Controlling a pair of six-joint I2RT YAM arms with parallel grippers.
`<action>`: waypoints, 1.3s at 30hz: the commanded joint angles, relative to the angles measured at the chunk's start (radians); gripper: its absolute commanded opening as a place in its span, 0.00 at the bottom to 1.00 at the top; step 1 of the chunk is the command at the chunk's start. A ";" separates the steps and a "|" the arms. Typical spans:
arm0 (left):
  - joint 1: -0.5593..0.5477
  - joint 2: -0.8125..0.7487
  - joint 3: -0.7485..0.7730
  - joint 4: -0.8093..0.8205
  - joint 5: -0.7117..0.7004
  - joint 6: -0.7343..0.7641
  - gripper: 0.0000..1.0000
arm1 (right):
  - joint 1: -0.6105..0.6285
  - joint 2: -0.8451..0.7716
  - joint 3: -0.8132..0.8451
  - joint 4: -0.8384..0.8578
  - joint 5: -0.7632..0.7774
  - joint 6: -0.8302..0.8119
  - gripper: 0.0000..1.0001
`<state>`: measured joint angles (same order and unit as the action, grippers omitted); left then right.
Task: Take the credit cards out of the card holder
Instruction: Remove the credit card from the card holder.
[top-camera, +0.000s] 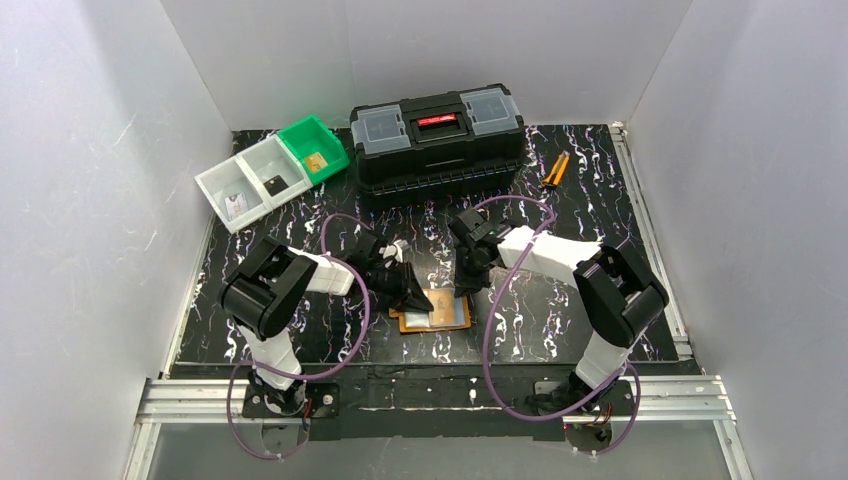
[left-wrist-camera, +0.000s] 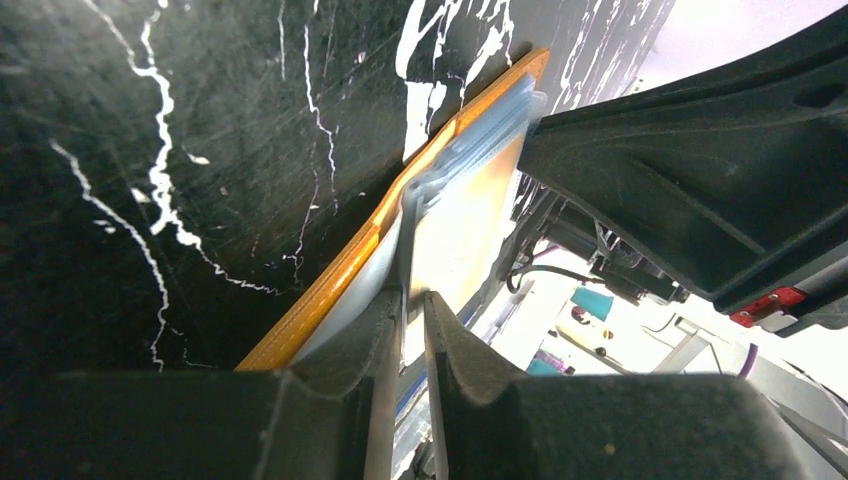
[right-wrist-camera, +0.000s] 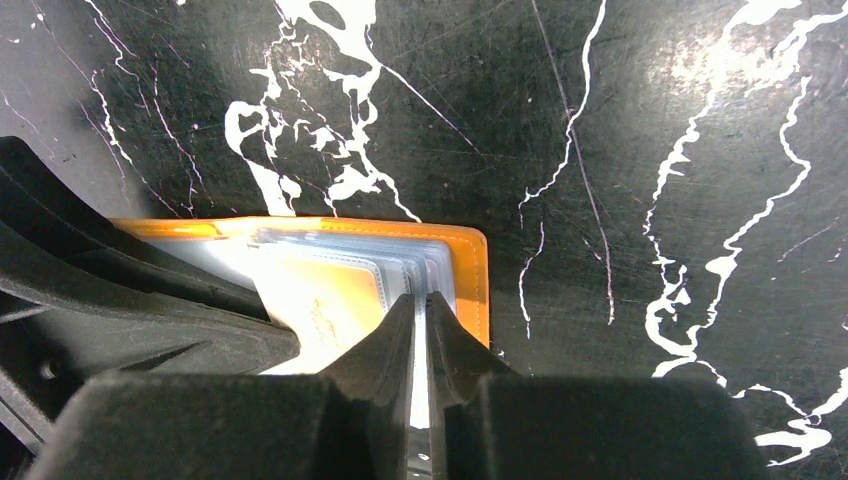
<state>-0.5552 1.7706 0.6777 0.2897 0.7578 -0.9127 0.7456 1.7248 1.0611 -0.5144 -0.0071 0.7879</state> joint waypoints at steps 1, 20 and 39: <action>0.012 -0.036 -0.048 0.050 0.011 -0.028 0.16 | 0.008 0.070 -0.075 -0.050 0.056 -0.006 0.13; 0.024 0.010 -0.170 0.375 0.054 -0.200 0.13 | 0.005 0.083 -0.073 -0.055 0.039 -0.014 0.13; 0.034 0.043 -0.128 0.349 0.067 -0.186 0.10 | -0.002 0.082 -0.079 -0.052 0.035 -0.016 0.12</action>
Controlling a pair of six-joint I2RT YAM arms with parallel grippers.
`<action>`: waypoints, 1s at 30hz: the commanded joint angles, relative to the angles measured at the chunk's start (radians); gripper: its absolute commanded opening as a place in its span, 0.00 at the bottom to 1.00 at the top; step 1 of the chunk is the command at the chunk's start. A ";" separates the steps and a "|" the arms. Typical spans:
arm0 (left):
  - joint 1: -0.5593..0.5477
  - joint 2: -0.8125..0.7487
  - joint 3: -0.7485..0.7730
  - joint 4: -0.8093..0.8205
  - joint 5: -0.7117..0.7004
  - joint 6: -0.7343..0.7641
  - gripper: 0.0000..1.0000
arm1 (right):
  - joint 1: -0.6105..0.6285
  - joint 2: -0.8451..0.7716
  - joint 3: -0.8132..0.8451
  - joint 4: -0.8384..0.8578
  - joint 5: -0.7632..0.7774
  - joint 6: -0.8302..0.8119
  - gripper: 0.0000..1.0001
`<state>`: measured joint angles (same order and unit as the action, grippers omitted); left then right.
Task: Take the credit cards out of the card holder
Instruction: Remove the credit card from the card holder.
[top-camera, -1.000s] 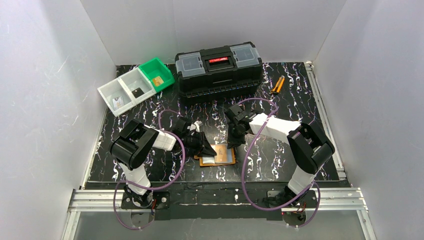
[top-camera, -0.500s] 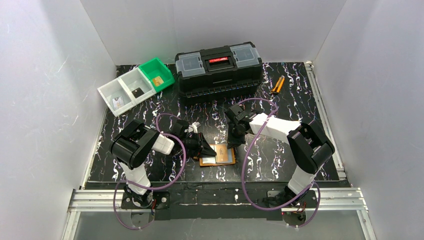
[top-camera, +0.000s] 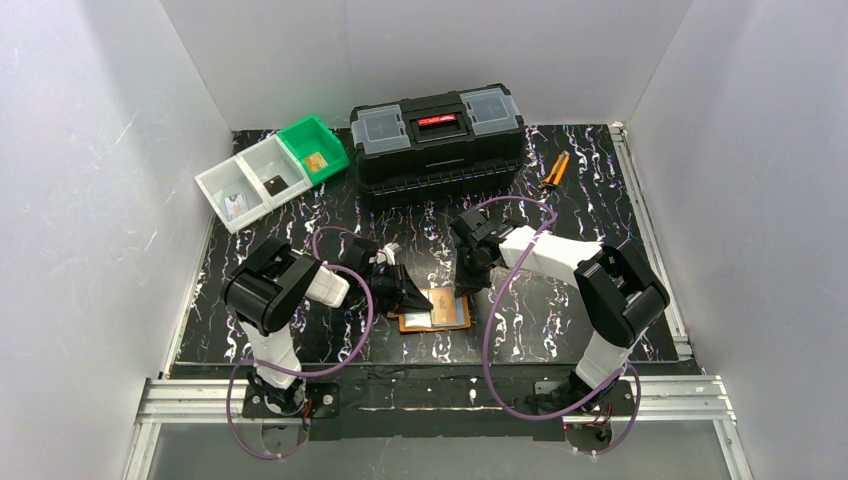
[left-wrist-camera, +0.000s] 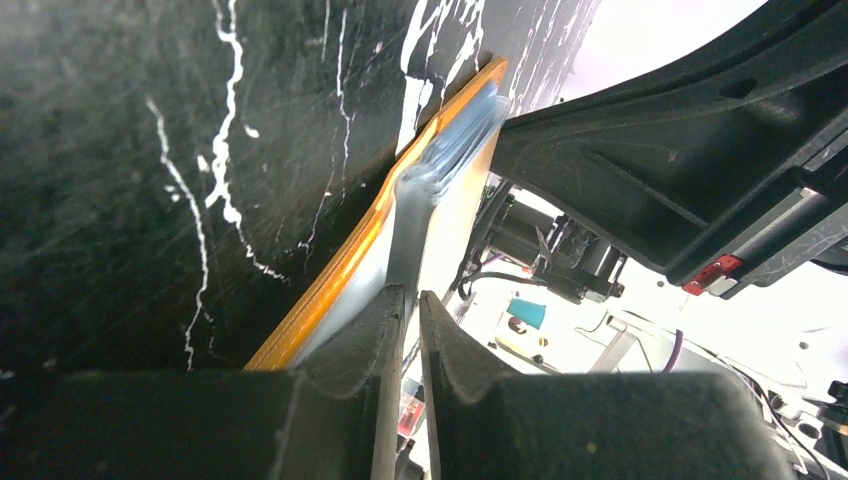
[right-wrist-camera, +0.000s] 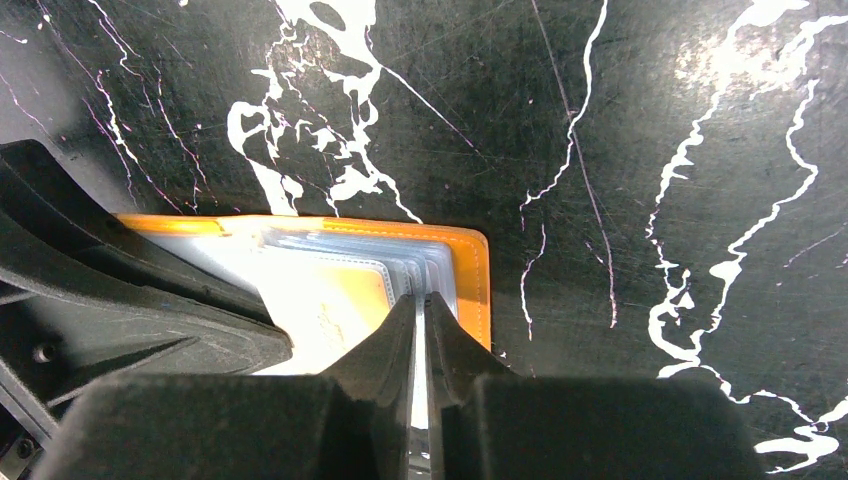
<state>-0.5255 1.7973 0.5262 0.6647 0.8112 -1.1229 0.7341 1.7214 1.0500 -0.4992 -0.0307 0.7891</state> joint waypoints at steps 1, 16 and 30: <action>0.004 0.015 0.024 -0.021 0.016 0.022 0.10 | 0.010 0.085 -0.068 -0.068 0.058 -0.017 0.12; 0.004 -0.001 0.030 -0.041 0.016 0.022 0.00 | 0.005 0.084 -0.072 -0.068 0.060 -0.012 0.12; 0.067 -0.114 0.027 -0.292 -0.032 0.172 0.00 | -0.012 0.073 -0.096 -0.054 0.055 -0.007 0.10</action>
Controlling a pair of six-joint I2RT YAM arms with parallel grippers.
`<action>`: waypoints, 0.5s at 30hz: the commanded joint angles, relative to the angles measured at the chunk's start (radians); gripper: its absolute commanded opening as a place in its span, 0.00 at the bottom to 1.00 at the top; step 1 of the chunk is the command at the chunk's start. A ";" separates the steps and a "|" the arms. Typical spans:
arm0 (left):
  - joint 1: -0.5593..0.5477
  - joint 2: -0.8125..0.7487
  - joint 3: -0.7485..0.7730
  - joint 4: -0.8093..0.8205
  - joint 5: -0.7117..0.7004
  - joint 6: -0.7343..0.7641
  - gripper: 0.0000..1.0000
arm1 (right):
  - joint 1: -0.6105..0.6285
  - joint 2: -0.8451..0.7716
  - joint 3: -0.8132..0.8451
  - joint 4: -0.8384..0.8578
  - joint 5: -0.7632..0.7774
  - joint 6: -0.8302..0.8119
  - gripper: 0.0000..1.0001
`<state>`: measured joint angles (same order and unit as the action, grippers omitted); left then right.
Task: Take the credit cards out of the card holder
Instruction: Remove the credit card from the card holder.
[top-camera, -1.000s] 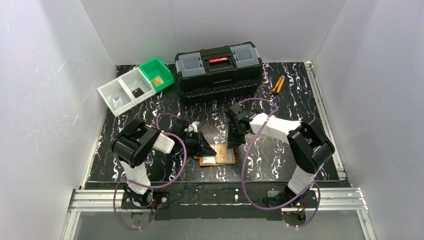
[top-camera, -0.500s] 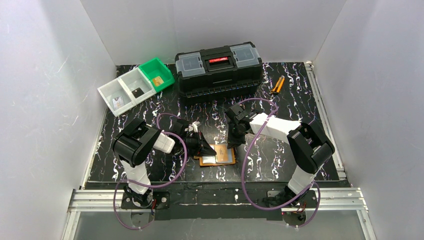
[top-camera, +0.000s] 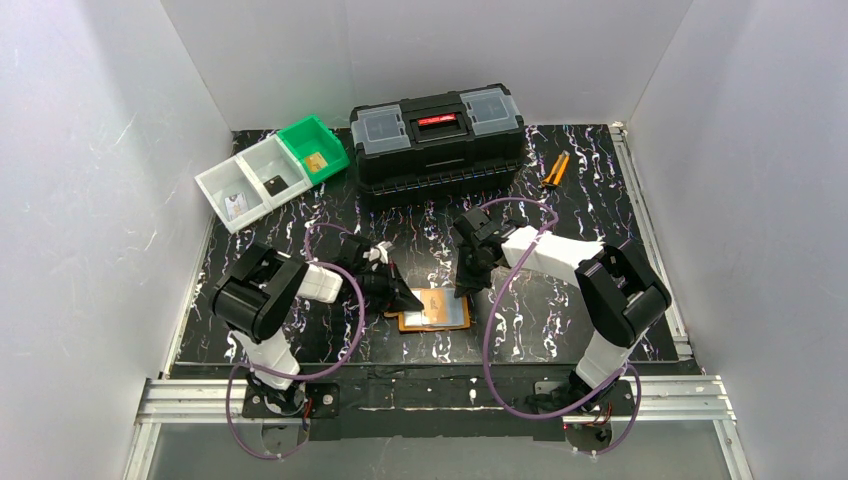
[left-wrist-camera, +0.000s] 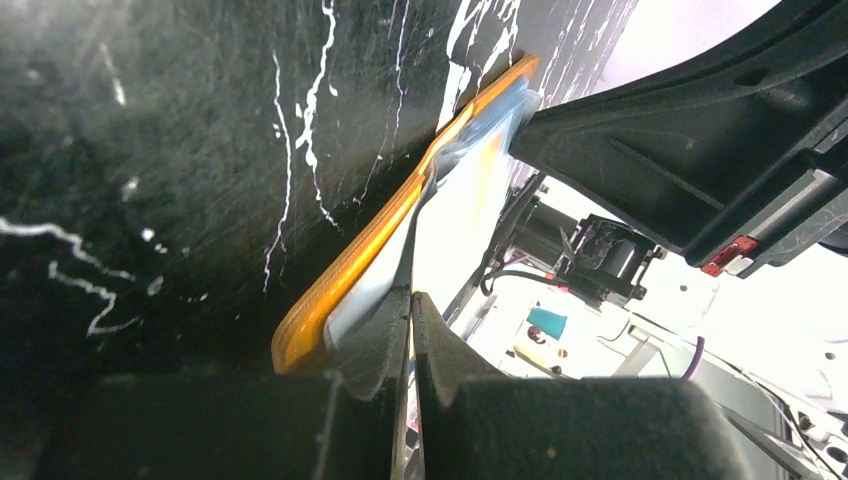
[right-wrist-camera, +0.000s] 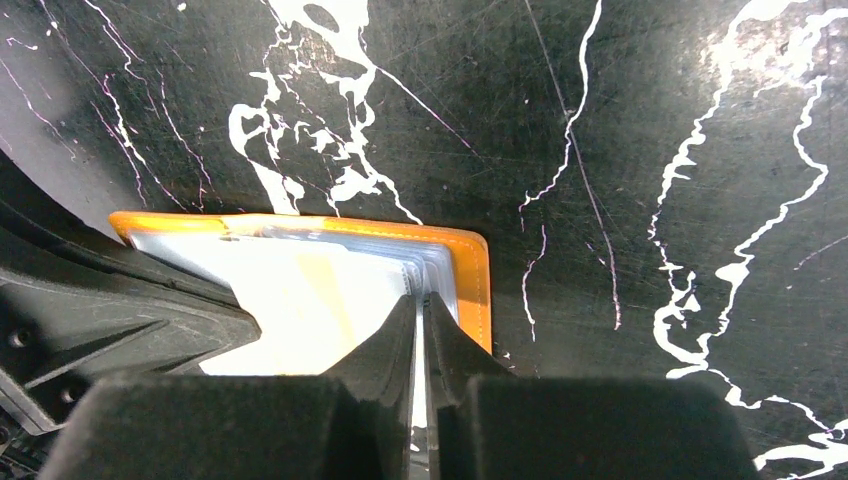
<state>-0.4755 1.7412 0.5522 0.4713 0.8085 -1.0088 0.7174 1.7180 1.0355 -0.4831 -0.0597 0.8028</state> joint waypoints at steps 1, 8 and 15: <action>0.018 -0.064 0.001 -0.106 -0.032 0.062 0.00 | 0.004 0.076 -0.083 -0.069 0.082 -0.021 0.10; 0.034 -0.114 0.003 -0.176 -0.047 0.092 0.00 | -0.003 0.072 -0.094 -0.053 0.074 -0.024 0.10; 0.046 -0.198 0.059 -0.370 -0.087 0.174 0.00 | -0.007 0.057 -0.108 -0.037 0.067 -0.028 0.10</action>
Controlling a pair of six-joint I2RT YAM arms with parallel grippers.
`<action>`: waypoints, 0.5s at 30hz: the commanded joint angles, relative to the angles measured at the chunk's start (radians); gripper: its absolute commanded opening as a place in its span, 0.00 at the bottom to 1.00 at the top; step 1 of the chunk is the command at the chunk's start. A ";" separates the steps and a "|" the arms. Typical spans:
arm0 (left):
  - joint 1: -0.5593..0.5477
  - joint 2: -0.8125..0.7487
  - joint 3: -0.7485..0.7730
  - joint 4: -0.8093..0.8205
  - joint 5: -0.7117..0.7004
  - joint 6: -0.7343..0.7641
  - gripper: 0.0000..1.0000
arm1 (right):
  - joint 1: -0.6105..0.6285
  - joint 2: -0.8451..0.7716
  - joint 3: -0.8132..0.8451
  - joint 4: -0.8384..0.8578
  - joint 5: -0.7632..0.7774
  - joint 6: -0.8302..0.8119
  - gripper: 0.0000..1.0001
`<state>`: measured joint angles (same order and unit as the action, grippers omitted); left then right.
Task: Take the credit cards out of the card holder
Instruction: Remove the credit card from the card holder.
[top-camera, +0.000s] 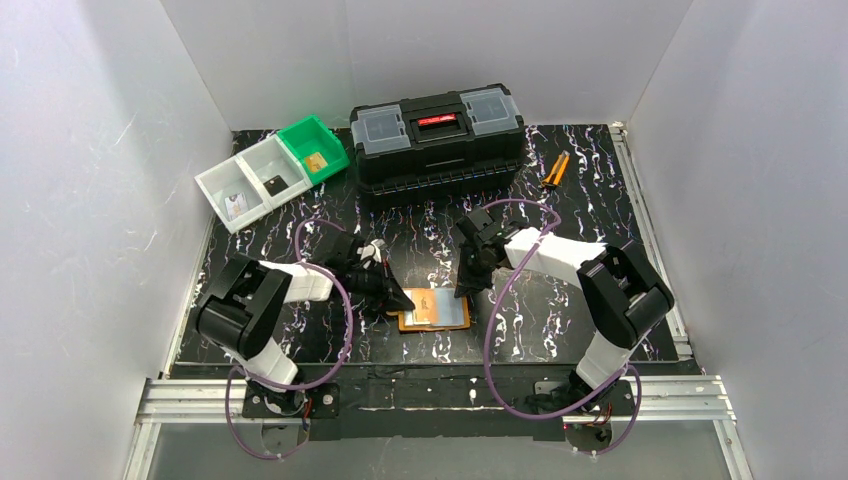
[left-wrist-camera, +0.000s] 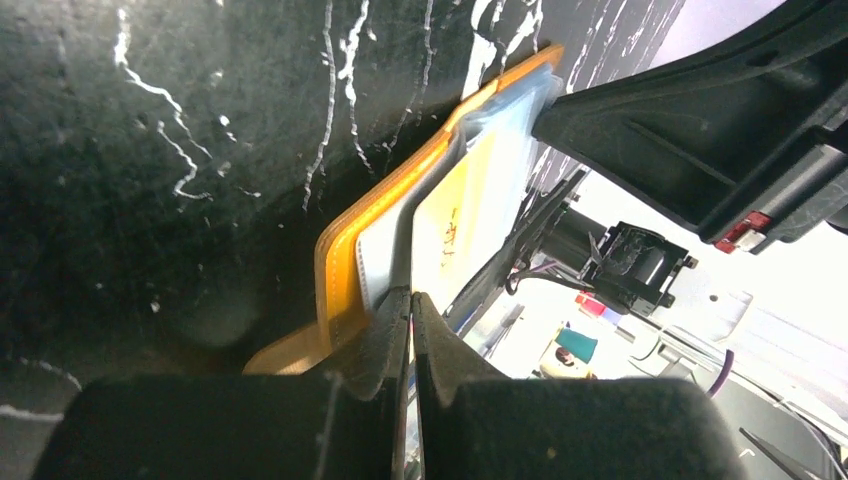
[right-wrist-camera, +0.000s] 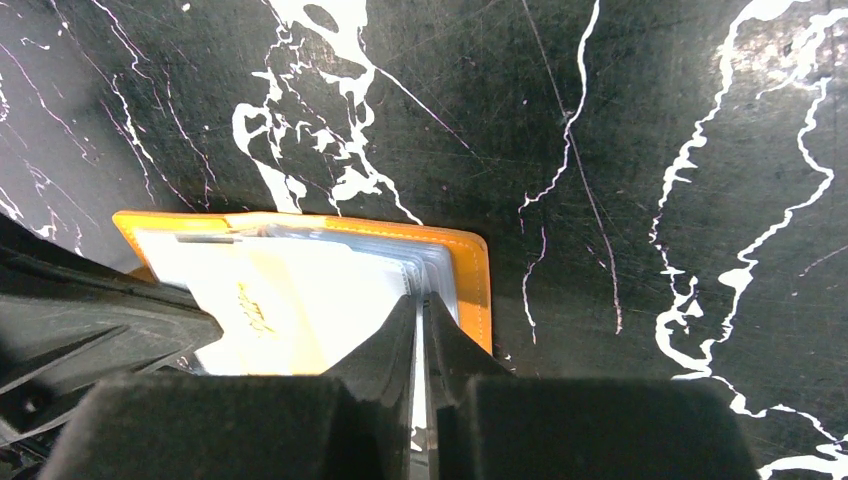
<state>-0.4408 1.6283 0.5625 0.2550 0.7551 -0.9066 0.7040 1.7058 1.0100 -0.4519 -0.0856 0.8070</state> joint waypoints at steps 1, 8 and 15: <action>0.012 -0.101 0.059 -0.184 -0.041 0.084 0.00 | 0.007 0.066 -0.083 -0.066 0.084 -0.032 0.10; 0.015 -0.188 0.127 -0.404 -0.122 0.152 0.00 | 0.006 0.039 -0.082 -0.055 0.080 -0.039 0.10; 0.016 -0.258 0.196 -0.573 -0.204 0.211 0.00 | 0.007 0.004 -0.040 -0.065 0.065 -0.045 0.10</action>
<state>-0.4332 1.4292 0.7044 -0.1699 0.6010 -0.7506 0.7017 1.6886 0.9913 -0.4297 -0.0895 0.8043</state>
